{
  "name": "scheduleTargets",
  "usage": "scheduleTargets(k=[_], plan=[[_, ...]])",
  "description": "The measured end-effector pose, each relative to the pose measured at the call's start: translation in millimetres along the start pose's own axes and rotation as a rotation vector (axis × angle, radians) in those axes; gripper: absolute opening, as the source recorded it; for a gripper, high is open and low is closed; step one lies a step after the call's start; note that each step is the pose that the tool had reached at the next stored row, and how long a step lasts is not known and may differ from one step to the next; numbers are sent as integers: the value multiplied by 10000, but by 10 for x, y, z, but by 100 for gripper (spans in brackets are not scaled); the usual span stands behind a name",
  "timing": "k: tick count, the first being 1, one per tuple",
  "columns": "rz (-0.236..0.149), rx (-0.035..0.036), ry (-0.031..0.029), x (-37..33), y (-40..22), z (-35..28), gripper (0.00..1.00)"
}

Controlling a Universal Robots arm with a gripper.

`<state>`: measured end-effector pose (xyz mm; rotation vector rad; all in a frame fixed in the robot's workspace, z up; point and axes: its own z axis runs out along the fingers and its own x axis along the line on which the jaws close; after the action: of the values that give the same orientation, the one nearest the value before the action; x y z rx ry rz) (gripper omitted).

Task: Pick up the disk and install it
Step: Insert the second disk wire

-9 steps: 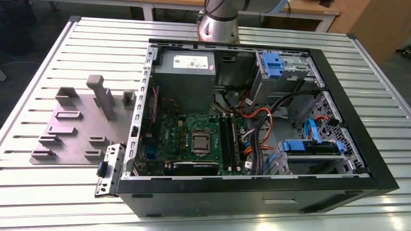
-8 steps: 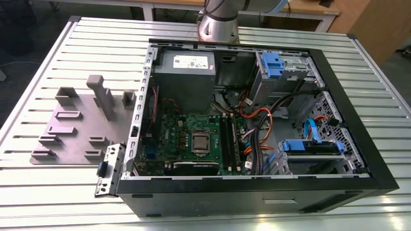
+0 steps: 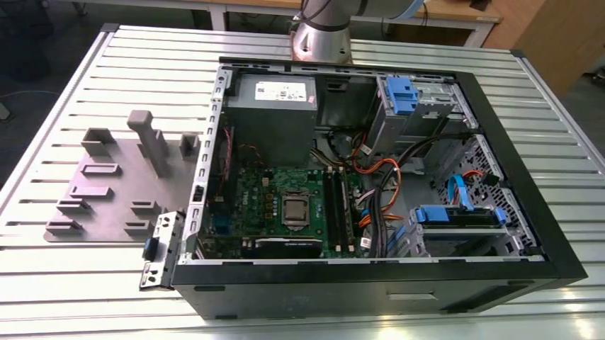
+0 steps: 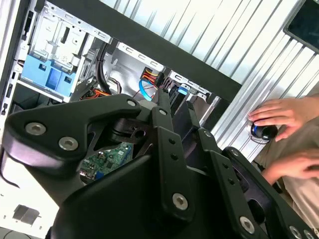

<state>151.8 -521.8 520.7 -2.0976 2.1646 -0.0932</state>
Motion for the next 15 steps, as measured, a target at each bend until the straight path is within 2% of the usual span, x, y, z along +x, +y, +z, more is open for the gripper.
scheduleTargets(k=[6, 8, 10, 12, 14, 15], plan=[[2, -9, 0, 0, 1, 1, 29], [3, -86, 4, -1, 0, 1, 29], [12, -273, 9, 0, -1, 4, 29], [24, -545, 18, 0, -3, 8, 29], [37, -856, 29, 0, -5, 13, 29], [41, -955, 33, 0, -5, 14, 29]])
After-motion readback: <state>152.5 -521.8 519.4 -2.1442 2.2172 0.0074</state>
